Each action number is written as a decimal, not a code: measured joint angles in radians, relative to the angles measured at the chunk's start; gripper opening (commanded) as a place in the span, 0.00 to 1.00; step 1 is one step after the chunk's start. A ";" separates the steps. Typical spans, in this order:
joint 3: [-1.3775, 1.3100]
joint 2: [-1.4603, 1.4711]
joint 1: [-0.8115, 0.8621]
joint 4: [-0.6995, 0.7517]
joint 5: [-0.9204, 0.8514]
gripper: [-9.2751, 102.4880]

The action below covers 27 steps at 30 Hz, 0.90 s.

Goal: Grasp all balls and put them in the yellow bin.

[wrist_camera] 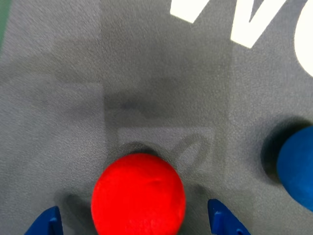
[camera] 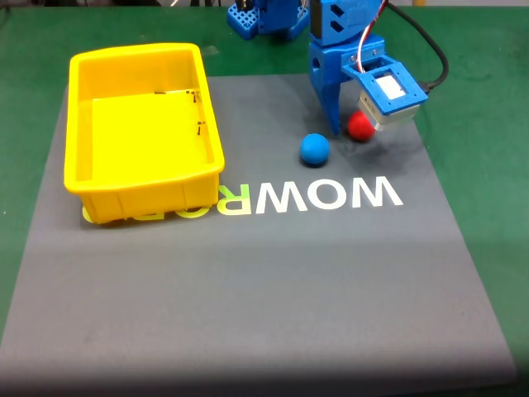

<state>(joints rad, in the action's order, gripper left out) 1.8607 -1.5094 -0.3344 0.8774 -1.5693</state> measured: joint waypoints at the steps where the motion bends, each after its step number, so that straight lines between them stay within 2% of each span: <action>1: 0.000 0.003 -0.005 0.000 0.000 0.38; 18: -0.035 0.078 -0.018 -0.035 0.008 0.35; 21: -0.035 0.080 -0.020 -0.038 0.008 0.30; 25: -0.041 0.081 -0.021 -0.038 0.008 0.11; 27: -0.044 0.081 -0.023 -0.040 0.008 0.08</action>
<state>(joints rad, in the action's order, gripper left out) 1.8162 -1.4281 -0.3574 0.8376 -1.5616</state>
